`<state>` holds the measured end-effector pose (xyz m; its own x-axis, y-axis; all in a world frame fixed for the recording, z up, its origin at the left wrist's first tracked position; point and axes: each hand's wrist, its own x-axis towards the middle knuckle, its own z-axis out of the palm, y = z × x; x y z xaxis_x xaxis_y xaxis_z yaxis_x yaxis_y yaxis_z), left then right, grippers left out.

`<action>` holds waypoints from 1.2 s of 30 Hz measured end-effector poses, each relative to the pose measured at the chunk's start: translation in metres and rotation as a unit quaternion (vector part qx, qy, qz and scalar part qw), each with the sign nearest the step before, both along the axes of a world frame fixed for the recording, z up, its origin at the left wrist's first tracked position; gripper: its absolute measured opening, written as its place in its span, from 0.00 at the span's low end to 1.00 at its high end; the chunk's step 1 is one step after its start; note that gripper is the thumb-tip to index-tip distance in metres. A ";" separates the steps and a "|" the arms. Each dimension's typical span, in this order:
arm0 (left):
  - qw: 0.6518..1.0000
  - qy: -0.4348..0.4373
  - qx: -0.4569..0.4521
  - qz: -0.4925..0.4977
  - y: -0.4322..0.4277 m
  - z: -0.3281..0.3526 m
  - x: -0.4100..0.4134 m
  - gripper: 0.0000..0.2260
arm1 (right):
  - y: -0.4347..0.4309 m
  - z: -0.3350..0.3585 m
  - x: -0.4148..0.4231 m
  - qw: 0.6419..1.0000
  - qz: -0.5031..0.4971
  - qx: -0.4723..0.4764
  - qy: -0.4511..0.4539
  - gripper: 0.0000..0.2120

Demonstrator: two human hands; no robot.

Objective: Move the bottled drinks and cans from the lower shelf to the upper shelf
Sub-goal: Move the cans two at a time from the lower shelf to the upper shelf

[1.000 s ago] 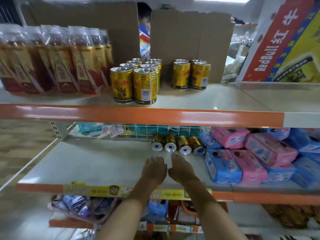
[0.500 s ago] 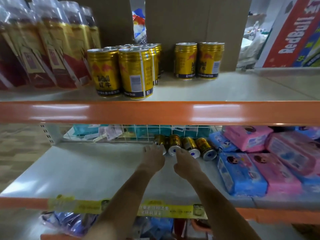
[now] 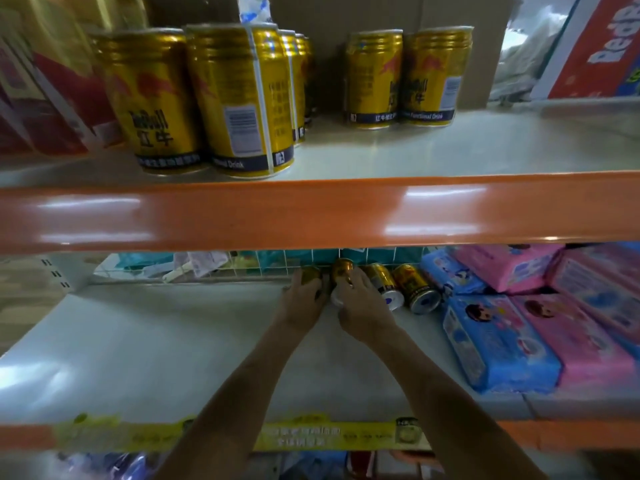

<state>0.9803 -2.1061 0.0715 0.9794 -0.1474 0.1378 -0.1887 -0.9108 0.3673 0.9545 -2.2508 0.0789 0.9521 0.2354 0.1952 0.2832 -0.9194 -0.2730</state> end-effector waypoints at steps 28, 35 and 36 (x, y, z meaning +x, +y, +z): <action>0.987 0.138 -0.075 -0.019 0.087 0.021 -0.069 0.31 | 0.036 0.018 -0.045 0.961 -0.124 0.002 0.245 0.36; 0.924 0.129 -0.358 0.030 0.085 0.003 -0.106 0.35 | 0.040 0.015 -0.087 0.970 -0.129 0.125 0.163 0.34; 0.921 0.132 -0.365 0.038 0.086 0.001 -0.108 0.35 | 0.040 0.015 -0.091 0.967 -0.136 0.153 0.154 0.34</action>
<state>0.8723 -2.0198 0.0729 0.9966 -0.0394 -0.0725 0.0500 -0.4103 0.9106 0.8633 -2.2111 0.0939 0.9947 -0.0553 -0.0869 -0.0955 -0.8112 -0.5769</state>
